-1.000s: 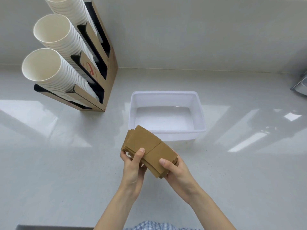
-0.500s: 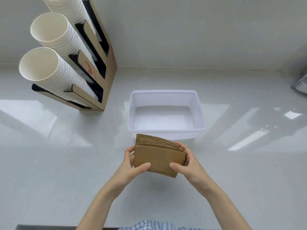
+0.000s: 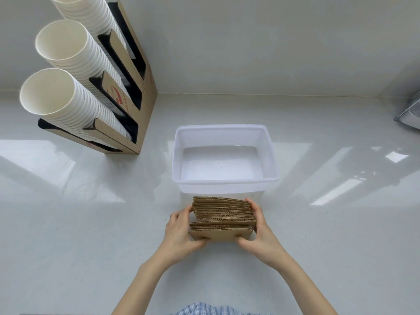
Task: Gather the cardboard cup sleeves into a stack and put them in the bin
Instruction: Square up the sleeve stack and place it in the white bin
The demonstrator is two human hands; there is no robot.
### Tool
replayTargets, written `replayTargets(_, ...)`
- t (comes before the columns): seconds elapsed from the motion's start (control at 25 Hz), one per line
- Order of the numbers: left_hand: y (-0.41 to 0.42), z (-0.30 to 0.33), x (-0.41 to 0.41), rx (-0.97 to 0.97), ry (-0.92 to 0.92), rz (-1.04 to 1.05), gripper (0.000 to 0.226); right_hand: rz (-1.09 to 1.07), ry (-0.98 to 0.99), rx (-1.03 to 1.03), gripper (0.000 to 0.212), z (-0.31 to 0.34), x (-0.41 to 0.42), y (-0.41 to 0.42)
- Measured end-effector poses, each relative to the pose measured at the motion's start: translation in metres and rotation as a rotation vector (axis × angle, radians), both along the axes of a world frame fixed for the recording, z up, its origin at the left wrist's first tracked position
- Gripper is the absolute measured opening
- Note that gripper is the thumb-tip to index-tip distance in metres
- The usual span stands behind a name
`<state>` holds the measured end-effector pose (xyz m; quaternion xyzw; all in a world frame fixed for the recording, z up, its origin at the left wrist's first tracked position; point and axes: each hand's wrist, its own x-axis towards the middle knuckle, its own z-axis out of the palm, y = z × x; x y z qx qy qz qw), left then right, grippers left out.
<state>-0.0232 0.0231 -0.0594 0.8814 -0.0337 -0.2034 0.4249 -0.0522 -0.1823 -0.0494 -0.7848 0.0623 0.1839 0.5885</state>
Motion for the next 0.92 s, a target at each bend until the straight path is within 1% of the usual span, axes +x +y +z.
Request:
replayTargets(0.08,-0.004,-0.001,-0.001,0.055,-0.023,-0.027,0.105,-0.010,0.018,0.021,0.091,-0.003,-0.002,-0.001)
replayTargets(0.2,-0.008,0.000,-0.002,0.085,-0.018,-0.047,0.113,-0.019,0.020,0.057,0.101,-0.006,-0.004,0.001)
replayTargets(0.4,-0.012,-0.001,-0.003,0.036,-0.017,-0.032,0.119,-0.047,0.020,0.080,0.106,-0.011,-0.007,0.004)
replayTargets(0.48,-0.010,-0.003,-0.003,0.029,-0.012,-0.033,0.120,-0.045,0.034,0.083,0.105,-0.012,-0.009,0.001)
replayTargets(0.6,-0.008,-0.004,-0.003,0.043,-0.002,-0.044,0.116,-0.036,0.058,0.066,0.102,-0.015,-0.010,-0.001)
replayTargets(0.8,-0.010,-0.007,-0.002,0.132,-0.084,-0.137,0.112,-0.022,0.058,-0.014,0.103,-0.015,-0.006,0.004)
replayTargets(0.92,-0.009,-0.008,-0.001,0.152,-0.095,-0.157,0.111,-0.015,0.034,-0.052,0.105,-0.013,-0.004,0.005)
